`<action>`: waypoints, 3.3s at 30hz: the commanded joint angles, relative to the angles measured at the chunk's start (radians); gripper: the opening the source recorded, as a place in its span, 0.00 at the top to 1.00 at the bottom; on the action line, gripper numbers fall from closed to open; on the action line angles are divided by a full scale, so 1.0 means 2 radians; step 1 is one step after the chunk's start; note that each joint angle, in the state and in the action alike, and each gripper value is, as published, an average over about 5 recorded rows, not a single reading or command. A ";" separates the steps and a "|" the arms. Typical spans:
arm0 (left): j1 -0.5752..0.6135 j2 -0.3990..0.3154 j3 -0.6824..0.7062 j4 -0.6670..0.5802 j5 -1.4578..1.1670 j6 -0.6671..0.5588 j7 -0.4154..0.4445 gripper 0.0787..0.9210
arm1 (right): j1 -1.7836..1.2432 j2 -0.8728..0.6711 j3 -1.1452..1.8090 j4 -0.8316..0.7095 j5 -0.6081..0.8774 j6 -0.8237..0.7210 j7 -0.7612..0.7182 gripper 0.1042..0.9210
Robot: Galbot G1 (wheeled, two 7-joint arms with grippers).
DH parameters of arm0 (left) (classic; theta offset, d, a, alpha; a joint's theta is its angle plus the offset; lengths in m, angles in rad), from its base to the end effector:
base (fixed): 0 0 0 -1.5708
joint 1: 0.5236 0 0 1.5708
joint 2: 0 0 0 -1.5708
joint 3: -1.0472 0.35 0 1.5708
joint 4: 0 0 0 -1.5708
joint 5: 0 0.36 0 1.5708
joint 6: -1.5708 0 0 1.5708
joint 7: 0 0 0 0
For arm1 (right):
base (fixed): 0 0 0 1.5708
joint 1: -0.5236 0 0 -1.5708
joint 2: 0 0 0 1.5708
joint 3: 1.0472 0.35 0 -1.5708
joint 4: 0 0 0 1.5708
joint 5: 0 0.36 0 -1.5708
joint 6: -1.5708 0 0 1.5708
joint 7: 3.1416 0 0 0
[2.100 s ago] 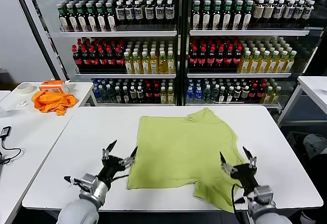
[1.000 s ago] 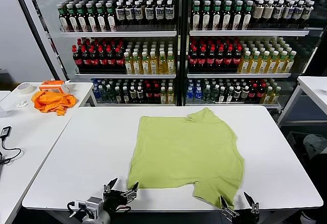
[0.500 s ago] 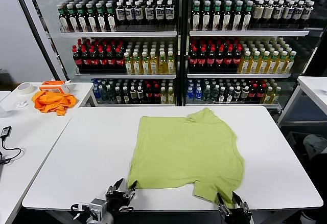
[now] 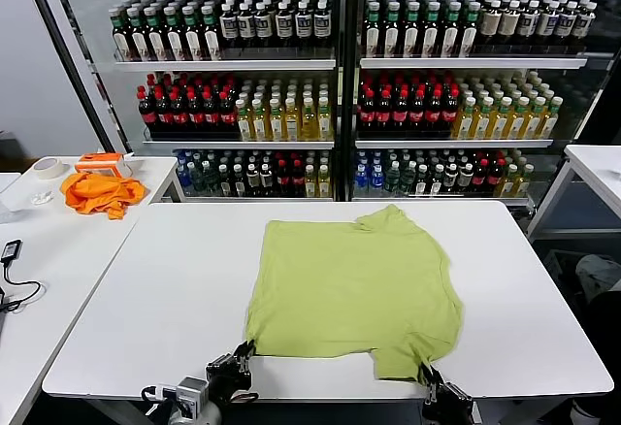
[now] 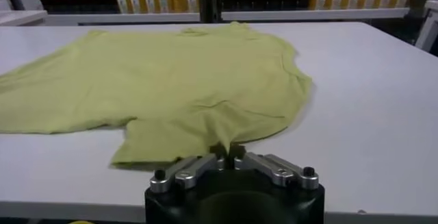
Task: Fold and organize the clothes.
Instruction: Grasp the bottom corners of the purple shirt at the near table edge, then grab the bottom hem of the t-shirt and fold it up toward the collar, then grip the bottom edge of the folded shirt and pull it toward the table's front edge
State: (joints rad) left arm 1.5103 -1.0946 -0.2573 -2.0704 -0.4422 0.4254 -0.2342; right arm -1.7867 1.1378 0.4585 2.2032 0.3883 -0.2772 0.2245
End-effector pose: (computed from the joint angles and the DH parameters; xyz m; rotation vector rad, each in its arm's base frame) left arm 0.1852 0.0075 -0.3115 -0.3037 -2.5837 -0.0284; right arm 0.1248 -0.0404 -0.2932 0.1163 -2.6841 0.0032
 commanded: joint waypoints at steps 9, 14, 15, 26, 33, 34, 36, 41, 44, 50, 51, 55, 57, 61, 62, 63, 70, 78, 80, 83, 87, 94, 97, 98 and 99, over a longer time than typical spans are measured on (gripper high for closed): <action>0.060 0.054 -0.087 -0.095 -0.040 0.014 0.022 1.00 | -0.128 0.001 0.054 0.128 -0.001 -0.028 -0.007 0.99; 0.115 0.068 -0.109 -0.121 -0.039 0.014 0.020 1.00 | -0.161 0.002 0.057 0.150 -0.015 -0.027 -0.011 0.99; 0.126 0.070 -0.111 -0.127 -0.039 0.014 0.018 1.00 | -0.161 0.003 0.056 0.152 -0.017 -0.026 -0.011 0.99; 0.142 0.078 -0.122 -0.151 -0.036 0.001 0.016 1.00 | -0.038 -0.011 0.055 0.117 0.018 -0.055 -0.004 0.99; -0.022 0.070 -0.086 -0.040 -0.039 -0.018 0.063 1.00 | 0.088 -0.015 0.024 0.033 0.046 -0.083 0.004 0.99; -0.047 0.066 -0.080 -0.023 -0.045 -0.018 0.067 1.00 | 0.102 -0.015 0.019 0.023 0.050 -0.087 0.006 0.99; -0.088 0.063 -0.069 0.004 -0.061 -0.015 0.073 1.00 | 0.123 -0.014 0.012 0.004 0.058 -0.096 0.009 0.99; -0.139 0.063 -0.042 0.049 -0.080 -0.009 0.085 1.00 | 0.153 -0.012 0.003 -0.024 0.068 -0.123 0.022 0.99; -0.154 0.061 -0.024 0.065 -0.081 -0.010 0.093 1.00 | 0.153 -0.008 0.002 -0.030 0.067 -0.133 0.027 0.99; -0.182 0.055 -0.001 0.093 -0.094 -0.010 0.106 1.00 | 0.149 0.002 -0.001 -0.042 0.062 -0.132 0.027 0.99; -0.186 0.054 0.002 0.098 -0.094 -0.010 0.109 1.00 | 0.149 0.003 -0.001 -0.044 0.062 -0.131 0.027 0.99; -0.200 0.049 0.017 0.116 -0.087 -0.010 0.114 1.00 | 0.153 0.006 0.000 -0.053 0.057 -0.125 0.023 0.99; -0.206 0.045 0.023 0.127 -0.081 -0.011 0.116 1.00 | 0.155 0.008 0.000 -0.060 0.053 -0.118 0.016 0.99; -0.216 0.038 0.031 0.151 -0.070 -0.014 0.117 1.00 | 0.163 0.012 -0.006 -0.074 0.048 -0.104 0.003 0.99; -0.218 0.036 0.034 0.156 -0.070 -0.015 0.117 1.00 | 0.166 0.012 -0.007 -0.076 0.048 -0.102 0.001 0.99; -0.219 0.035 0.035 0.161 -0.069 -0.016 0.117 1.00 | 0.168 0.013 -0.008 -0.078 0.048 -0.102 0.001 0.99; -0.221 0.027 0.036 0.194 -0.047 -0.023 0.110 0.96 | 0.173 0.013 -0.003 -0.079 0.049 -0.101 0.003 0.86; -0.222 0.031 0.022 0.205 -0.056 -0.044 0.085 0.70 | 0.103 -0.010 0.059 -0.015 0.060 -0.117 0.000 0.59; -0.217 0.037 0.015 0.194 -0.071 -0.047 0.082 0.64 | 0.086 -0.013 0.071 -0.006 0.062 -0.116 0.000 0.51; -0.199 0.045 0.006 0.159 -0.101 -0.046 0.079 0.53 | 0.072 -0.012 0.077 -0.006 0.062 -0.113 0.001 0.40; -0.164 0.052 0.009 0.107 -0.115 -0.040 0.073 0.39 | 0.062 -0.008 0.075 -0.021 0.060 -0.104 -0.004 0.27; -0.120 0.049 0.012 0.079 -0.095 -0.023 0.068 0.17 | 0.068 -0.002 0.063 -0.044 0.064 -0.082 -0.010 0.12; -0.113 0.049 0.015 0.077 -0.078 0.002 0.060 0.12 | 0.071 -0.001 0.056 -0.049 0.067 -0.073 -0.012 0.14; -0.113 0.049 0.016 0.076 -0.073 0.012 0.055 0.12 | 0.072 -0.001 0.053 -0.051 0.069 -0.072 -0.012 0.15; -0.114 0.048 0.016 0.075 -0.070 0.019 0.050 0.13 | 0.073 -0.001 0.051 -0.052 0.069 -0.072 -0.011 0.17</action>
State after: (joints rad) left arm 1.2261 -1.0037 -0.2237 -1.8691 -0.6062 0.4073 -0.1136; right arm -1.6222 1.1383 0.5646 2.1161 0.5148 -0.4511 0.2124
